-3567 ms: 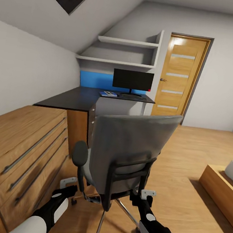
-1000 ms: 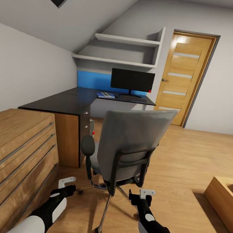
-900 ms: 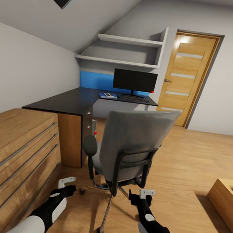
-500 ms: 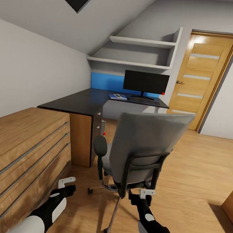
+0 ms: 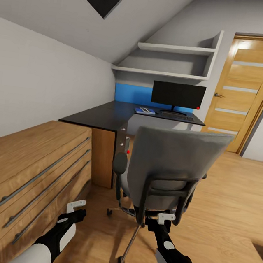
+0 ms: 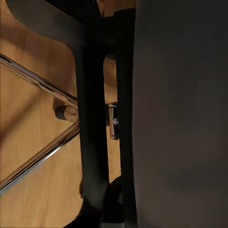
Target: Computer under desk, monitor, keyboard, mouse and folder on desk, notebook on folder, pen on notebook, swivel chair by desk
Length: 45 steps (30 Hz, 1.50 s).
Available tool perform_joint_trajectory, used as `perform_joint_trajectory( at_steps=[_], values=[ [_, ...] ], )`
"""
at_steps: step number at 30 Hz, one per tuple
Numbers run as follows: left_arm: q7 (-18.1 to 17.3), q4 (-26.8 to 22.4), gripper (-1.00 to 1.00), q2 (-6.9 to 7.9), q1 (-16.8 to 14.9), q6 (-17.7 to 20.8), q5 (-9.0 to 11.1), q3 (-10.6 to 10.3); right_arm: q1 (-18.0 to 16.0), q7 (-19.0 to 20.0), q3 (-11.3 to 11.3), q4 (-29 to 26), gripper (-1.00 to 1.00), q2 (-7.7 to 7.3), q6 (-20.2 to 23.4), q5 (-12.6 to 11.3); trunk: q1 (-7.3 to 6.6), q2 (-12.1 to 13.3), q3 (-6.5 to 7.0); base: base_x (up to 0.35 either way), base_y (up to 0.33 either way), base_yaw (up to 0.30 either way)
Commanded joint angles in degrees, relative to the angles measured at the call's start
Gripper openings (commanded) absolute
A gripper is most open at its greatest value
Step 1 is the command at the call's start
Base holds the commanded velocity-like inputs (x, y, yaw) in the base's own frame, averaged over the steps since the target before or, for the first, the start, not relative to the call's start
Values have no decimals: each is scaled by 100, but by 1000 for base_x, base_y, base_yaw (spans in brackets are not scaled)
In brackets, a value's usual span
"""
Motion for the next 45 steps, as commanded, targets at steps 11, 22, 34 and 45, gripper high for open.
perform_joint_trajectory(
  at_steps=[11, 22, 34, 45],
  values=[
    [5, 102, 100, -34, -2, 21, -227, 6, -4, -35, 48, 1, 100, -7, -71, -26, -1, -2, -6, -91, 0, 46],
    [-10, 150, 100, -37, -2, -12, -293, 6, -4, -35, 47, 7, 100, -9, -174, -26, -1, -2, -6, -208, 0, 2],
    [-21, 354, 100, -31, 361, -1786, -473, 6, -4, -35, 41, -13, 100, -10, -186, -18, -1, -2, -6, -23, 0, 0],
    [-10, 476, 100, -28, 754, -2699, -1086, 14, -4, -44, 37, -24, 100, -10, -190, -18, -1, -2, -6, -1, 0, 0]
  ],
)
